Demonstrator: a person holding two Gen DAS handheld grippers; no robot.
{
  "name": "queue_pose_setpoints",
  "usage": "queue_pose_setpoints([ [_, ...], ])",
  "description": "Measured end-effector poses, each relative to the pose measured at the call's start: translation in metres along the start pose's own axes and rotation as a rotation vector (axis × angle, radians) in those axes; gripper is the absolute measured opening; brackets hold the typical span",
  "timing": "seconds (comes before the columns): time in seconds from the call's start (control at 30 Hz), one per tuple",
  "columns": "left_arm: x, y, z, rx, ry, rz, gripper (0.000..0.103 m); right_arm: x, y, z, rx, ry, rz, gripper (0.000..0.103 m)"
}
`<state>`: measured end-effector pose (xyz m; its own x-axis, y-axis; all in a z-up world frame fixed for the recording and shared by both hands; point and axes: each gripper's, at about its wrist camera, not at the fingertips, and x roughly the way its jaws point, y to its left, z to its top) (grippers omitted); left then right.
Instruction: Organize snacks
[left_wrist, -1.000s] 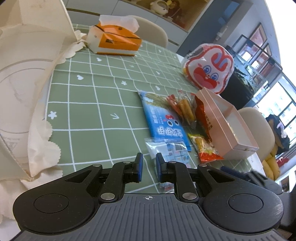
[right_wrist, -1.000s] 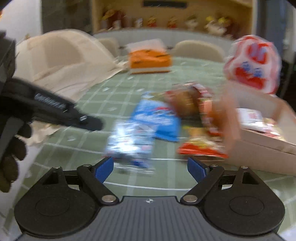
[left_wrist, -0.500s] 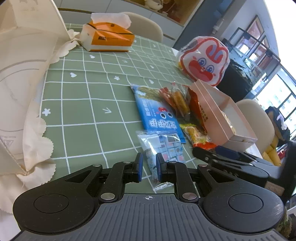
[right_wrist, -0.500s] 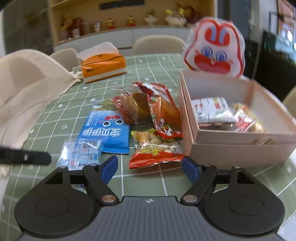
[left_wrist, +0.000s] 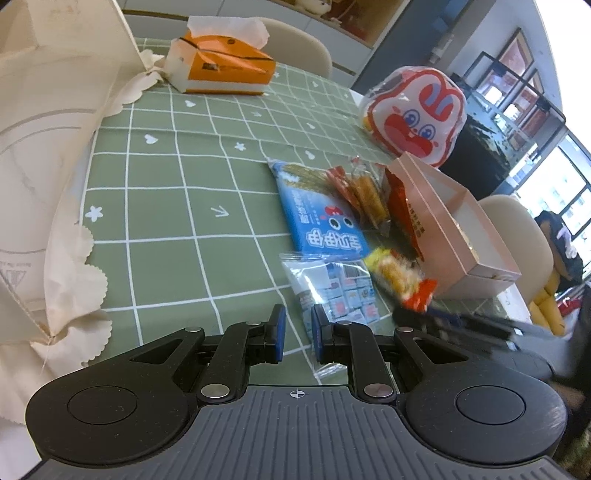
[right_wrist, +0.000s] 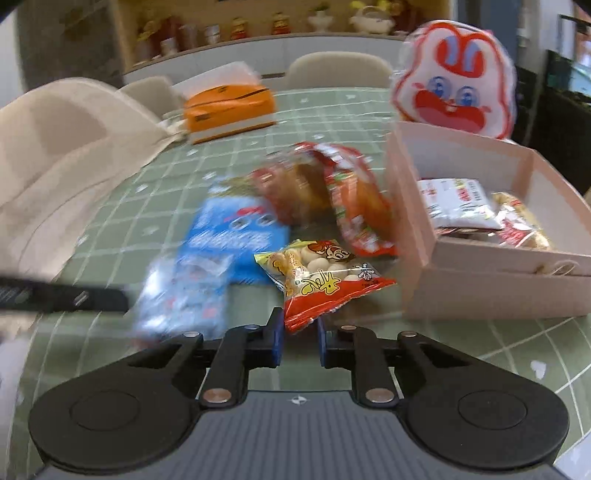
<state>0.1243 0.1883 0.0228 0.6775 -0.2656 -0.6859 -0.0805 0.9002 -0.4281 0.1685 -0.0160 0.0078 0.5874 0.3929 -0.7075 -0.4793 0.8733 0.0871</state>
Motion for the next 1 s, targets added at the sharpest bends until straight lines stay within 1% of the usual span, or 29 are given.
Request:
queue_pose_setpoints([
  [0.1, 0.001, 0.002, 0.0, -0.008, 0.001, 0.0, 0.018, -0.013, 0.006, -0.004, -0.032, 0.007, 0.056, 0.018],
  [0.17, 0.002, 0.003, 0.0, -0.014, 0.002, 0.003, 0.018, -0.021, 0.009, -0.004, -0.048, -0.013, 0.047, 0.019],
  [0.2, 0.002, 0.004, 0.001, -0.017, 0.003, 0.003, 0.018, -0.025, 0.01, -0.003, -0.066, -0.03, 0.027, 0.026],
  [0.23, 0.002, 0.005, 0.0, -0.018, 0.003, 0.004, 0.018, -0.027, 0.011, -0.002, -0.083, -0.045, 0.009, 0.04],
  [0.27, 0.002, 0.005, 0.0, -0.018, 0.004, 0.005, 0.018, -0.029, 0.011, -0.001, -0.092, -0.065, -0.01, 0.05],
  [0.3, 0.002, 0.004, 0.0, -0.016, 0.005, 0.006, 0.018, -0.031, 0.01, 0.0, -0.097, -0.087, -0.034, 0.066],
  [0.33, 0.003, 0.004, 0.0, -0.015, 0.006, 0.006, 0.018, -0.031, 0.009, 0.002, -0.103, -0.1, -0.05, 0.069],
  [0.37, 0.003, 0.004, 0.0, -0.013, 0.006, 0.006, 0.018, -0.031, 0.009, 0.004, -0.116, -0.102, -0.056, 0.069],
  [0.47, 0.003, 0.004, 0.0, -0.011, 0.009, 0.004, 0.018, -0.034, 0.01, 0.006, -0.156, -0.105, -0.024, 0.069],
  [0.5, 0.004, 0.004, 0.0, -0.012, 0.01, 0.004, 0.018, -0.033, 0.012, 0.007, -0.18, -0.104, -0.026, 0.07],
  [0.6, 0.006, 0.005, 0.0, -0.012, 0.013, 0.01, 0.018, -0.016, 0.02, 0.018, -0.247, -0.111, -0.078, 0.072],
  [0.63, 0.006, 0.005, 0.0, -0.011, 0.014, 0.013, 0.018, -0.006, 0.02, 0.024, -0.257, -0.098, -0.092, 0.073],
  [0.7, 0.006, 0.004, -0.001, -0.005, 0.013, 0.014, 0.018, 0.017, 0.015, 0.035, -0.257, -0.068, -0.111, 0.073],
  [0.73, 0.005, 0.003, -0.001, -0.002, 0.013, 0.013, 0.018, 0.028, 0.01, 0.04, -0.249, -0.047, -0.106, 0.073],
  [0.8, 0.005, 0.003, -0.001, 0.005, 0.014, 0.008, 0.018, 0.036, 0.008, 0.044, -0.265, -0.055, -0.114, 0.075],
  [0.93, 0.007, 0.004, 0.0, 0.002, 0.021, 0.001, 0.018, 0.033, 0.013, 0.042, -0.263, -0.027, -0.095, 0.077],
  [1.0, 0.007, 0.006, 0.001, -0.002, 0.021, 0.0, 0.018, 0.03, 0.014, 0.036, -0.242, 0.007, -0.08, 0.076],
])
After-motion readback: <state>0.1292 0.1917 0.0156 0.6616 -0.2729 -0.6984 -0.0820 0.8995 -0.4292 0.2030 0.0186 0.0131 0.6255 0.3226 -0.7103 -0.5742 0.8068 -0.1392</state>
